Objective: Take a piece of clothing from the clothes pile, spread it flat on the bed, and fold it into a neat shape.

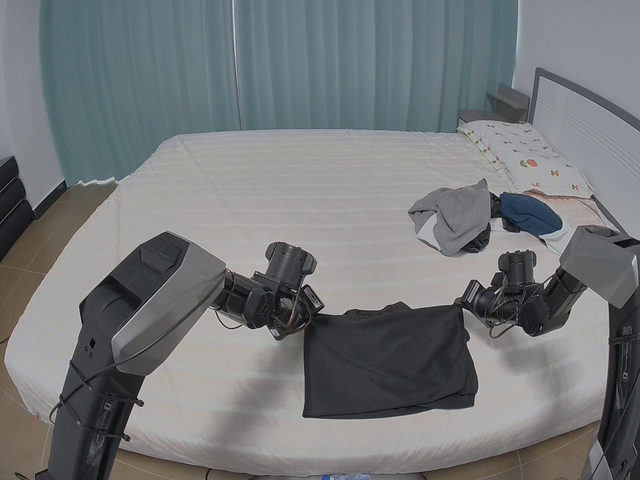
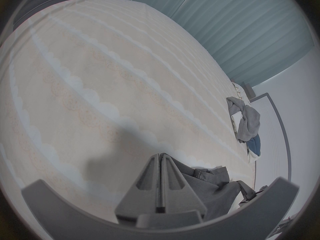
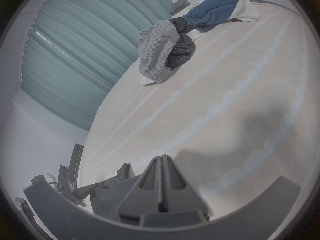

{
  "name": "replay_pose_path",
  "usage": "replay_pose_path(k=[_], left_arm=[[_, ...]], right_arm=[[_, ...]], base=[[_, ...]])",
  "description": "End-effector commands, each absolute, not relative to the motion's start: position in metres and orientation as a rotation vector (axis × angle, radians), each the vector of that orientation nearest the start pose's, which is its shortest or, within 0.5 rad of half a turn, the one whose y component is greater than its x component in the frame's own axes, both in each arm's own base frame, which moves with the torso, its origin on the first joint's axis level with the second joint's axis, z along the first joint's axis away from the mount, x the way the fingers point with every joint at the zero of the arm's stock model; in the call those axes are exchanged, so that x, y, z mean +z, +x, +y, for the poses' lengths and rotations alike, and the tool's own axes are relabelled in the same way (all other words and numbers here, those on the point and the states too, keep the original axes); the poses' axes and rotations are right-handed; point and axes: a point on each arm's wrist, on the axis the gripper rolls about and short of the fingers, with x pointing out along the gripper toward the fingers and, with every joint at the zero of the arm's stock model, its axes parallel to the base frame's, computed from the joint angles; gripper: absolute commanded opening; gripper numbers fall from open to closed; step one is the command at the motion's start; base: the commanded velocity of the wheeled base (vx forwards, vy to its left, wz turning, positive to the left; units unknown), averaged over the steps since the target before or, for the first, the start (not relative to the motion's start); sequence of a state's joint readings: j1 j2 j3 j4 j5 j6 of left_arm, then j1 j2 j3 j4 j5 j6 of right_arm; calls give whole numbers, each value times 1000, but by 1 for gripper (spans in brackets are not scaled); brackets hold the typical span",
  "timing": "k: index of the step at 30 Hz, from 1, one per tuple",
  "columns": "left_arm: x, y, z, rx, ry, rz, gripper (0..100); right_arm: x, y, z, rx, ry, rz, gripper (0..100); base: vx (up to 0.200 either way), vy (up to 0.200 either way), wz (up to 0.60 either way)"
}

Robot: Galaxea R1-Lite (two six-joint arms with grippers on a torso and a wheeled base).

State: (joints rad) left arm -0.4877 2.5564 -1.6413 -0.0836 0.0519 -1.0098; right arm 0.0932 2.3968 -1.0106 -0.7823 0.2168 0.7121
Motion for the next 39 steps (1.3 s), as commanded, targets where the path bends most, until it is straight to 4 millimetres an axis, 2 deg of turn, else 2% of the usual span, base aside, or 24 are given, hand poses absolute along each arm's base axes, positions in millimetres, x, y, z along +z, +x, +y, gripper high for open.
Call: replay_pose_path(k=[1,5,6,8,10,15,17,18,19,20,21,22,24,26,27,29,32,39], left_arm=[[-1,429,-227,30,-718,923,0],[0,429,-224,23,-727,931,0],[0,429,-224,22,-727,932,100],[0,429,-224,23,-726,933,100],[1,429,-223,25,-730,933,100],[2,431,-219,41,-753,929,100],[6,430,-208,60,-775,934,100],[8,428,-205,54,-780,945,100],[8,428,-205,54,-780,945,100],[15,421,-195,34,-798,981,100],[18,419,-193,28,-803,989,100],[25,411,-187,9,-817,1010,100],[30,403,-180,-4,-830,1010,100],[31,395,-174,-17,-841,1000,100],[31,395,-174,-17,-841,1000,100],[28,379,-165,-37,-864,991,100],[24,364,-160,-59,-879,982,100],[23,355,-155,-71,-901,958,100]], right_arm=[[-22,408,48,74,717,711,0],[-23,410,48,72,716,705,0],[-22,409,48,74,717,702,100],[-17,408,49,81,716,697,100],[-5,405,48,88,718,672,100],[11,386,44,87,721,677,100],[15,356,44,101,712,734,100],[16,348,44,117,714,746,100],[16,348,44,117,714,746,100],[17,327,43,160,711,764,100],[17,323,43,169,709,768,100],[15,306,41,198,697,784,100],[9,291,40,216,674,805,100],[2,275,41,232,642,836,100],[2,275,41,232,642,836,100],[-7,259,42,253,600,859,100],[-11,251,42,296,577,852,100],[-25,247,42,345,530,851,100]], base=[[0,0,0],[0,0,0],[0,0,0],[0,0,0],[0,0,0],[0,0,0],[0,0,0],[0,0,0],[0,0,0],[0,0,0],[0,0,0],[0,0,0],[0,0,0],[0,0,0],[0,0,0],[0,0,0],[0,0,0],[0,0,0]])
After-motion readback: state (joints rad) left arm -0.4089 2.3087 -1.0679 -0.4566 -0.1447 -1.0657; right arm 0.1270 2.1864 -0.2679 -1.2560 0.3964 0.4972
